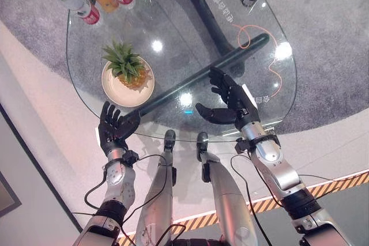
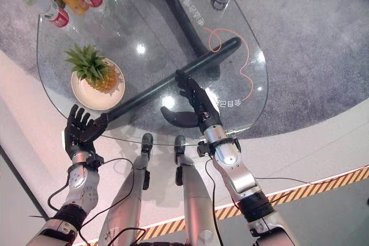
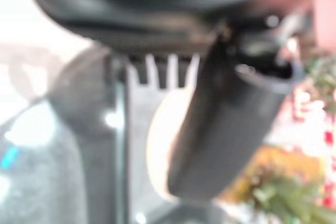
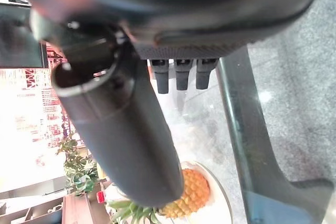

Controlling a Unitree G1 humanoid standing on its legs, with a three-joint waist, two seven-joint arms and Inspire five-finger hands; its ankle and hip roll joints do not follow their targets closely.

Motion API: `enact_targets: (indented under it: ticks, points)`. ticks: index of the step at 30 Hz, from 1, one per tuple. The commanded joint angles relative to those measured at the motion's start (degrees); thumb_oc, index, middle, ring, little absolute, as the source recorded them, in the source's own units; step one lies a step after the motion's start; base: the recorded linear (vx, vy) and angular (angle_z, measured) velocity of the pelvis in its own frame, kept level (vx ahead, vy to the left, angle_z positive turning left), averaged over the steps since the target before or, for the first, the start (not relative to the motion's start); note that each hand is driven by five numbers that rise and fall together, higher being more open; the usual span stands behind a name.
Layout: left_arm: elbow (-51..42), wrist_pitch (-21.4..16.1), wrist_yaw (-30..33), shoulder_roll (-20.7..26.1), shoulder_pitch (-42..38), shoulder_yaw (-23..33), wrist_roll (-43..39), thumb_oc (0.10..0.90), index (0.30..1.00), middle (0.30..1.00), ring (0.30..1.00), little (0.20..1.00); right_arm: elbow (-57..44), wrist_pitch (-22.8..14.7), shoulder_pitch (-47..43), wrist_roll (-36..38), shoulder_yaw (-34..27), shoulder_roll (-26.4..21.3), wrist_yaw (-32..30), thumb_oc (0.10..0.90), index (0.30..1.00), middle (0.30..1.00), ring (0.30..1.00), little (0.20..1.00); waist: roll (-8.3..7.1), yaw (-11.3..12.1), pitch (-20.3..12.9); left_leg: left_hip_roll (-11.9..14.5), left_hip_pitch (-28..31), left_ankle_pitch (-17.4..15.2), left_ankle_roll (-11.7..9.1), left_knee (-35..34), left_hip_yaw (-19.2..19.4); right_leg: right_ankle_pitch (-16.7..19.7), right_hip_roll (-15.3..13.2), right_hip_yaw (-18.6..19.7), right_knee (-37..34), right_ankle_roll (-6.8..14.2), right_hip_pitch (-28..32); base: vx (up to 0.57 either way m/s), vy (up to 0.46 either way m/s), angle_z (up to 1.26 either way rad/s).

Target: Pick up the fruit to the plate

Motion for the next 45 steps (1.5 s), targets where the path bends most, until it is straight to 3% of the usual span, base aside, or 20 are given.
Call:
enact_targets:
  ticks: [1,9,15,25,31,38,43,45]
  points:
    - [-0.20,0.47,-2.10,-0.74,4.14,2.66,-0.80,0.800,0.900,0.900,0.900,0.900,-6.06,-4.41,3.10,3.07,-2.90,-1.27,3.20,0.800,0.900,0.900,0.900,0.900,1.61,-1.54,-1.30,-3.67,3.17,-2.70,3.06,1.34,-2.98,2.91,-2.21,-3.95,-6.74,3.20,7.95,0.00,0.000,0.00]
    - [3.54,5.74,-6.06,-1.65,8.12,2.84,-2.25,0.800,0.900,0.900,0.900,0.900,-0.83,-2.63,6.31,5.70,-2.20,-0.93,5.11,0.800,0.900,0.900,0.900,0.900,1.64,-0.94,-1.30,-3.41,11.66,-3.22,2.83,-1.49,-3.05,3.26,-2.83,-3.82,-10.50,3.46,16.76,0.03,-0.011,0.03]
    - [9.72,10.64,-9.31,-3.70,13.49,4.36,2.94,0.800,0.900,0.900,0.900,0.900,8.33,-0.04,12.92,6.59,-1.21,1.70,6.35,0.800,0.900,0.900,0.900,0.900,0.79,-0.20,-7.91,-3.52,19.55,-3.97,2.66,-5.90,-2.97,3.43,-3.10,-3.72,-15.88,3.88,25.52,0.12,-0.029,0.05]
    - [17.32,13.22,-10.18,-6.08,15.59,6.37,9.95,0.800,0.900,0.900,0.900,0.900,25.96,4.88,18.26,2.42,-0.88,6.94,5.57,0.800,0.900,0.900,0.900,0.900,0.32,-0.39,-16.81,-3.38,26.42,-4.80,2.70,-9.09,-1.90,4.56,-3.95,-3.35,-20.38,4.53,32.49,0.08,0.015,0.01]
    - [23.41,14.87,-11.21,-6.86,14.78,5.72,12.64,0.800,0.900,0.900,0.900,0.900,40.25,2.63,17.54,0.61,-1.71,8.94,6.00,0.800,0.900,0.900,0.900,0.900,0.82,0.07,-20.42,-3.07,29.29,-5.02,2.96,-10.77,-1.06,5.14,-4.33,-3.43,-22.13,4.84,35.16,0.05,0.021,0.01]
    - [29.25,20.37,-13.92,-6.85,12.90,5.15,13.15,0.800,0.900,0.900,0.900,0.900,52.38,-1.30,16.52,-5.69,-2.12,9.95,3.65,0.800,0.900,0.900,0.900,0.900,1.72,-0.67,-23.67,-2.85,32.16,-5.17,3.25,-13.25,0.26,5.86,-4.56,-2.44,-24.07,5.38,37.06,-0.01,0.017,-0.01]
    - [30.80,22.72,-15.67,-7.05,12.10,3.70,14.65,0.800,0.900,0.900,0.900,0.900,57.32,-0.73,16.12,-6.46,-2.68,10.40,4.43,0.800,0.900,0.900,0.900,0.900,2.18,-0.99,-24.82,-2.85,32.92,-5.35,3.39,-13.82,1.23,6.66,-4.94,-2.07,-25.22,5.82,37.55,-0.03,0.026,-0.04]
    - [31.83,25.48,-16.04,-7.30,11.84,3.68,14.45,0.800,0.900,0.900,0.900,0.900,60.99,-1.18,16.00,-6.26,-3.32,10.55,5.60,0.800,0.900,0.900,0.900,0.900,2.44,-1.20,-25.38,-2.72,33.36,-5.45,3.39,-14.21,1.82,6.96,-5.05,-2.04,-25.79,5.95,37.83,-0.02,0.032,-0.04]
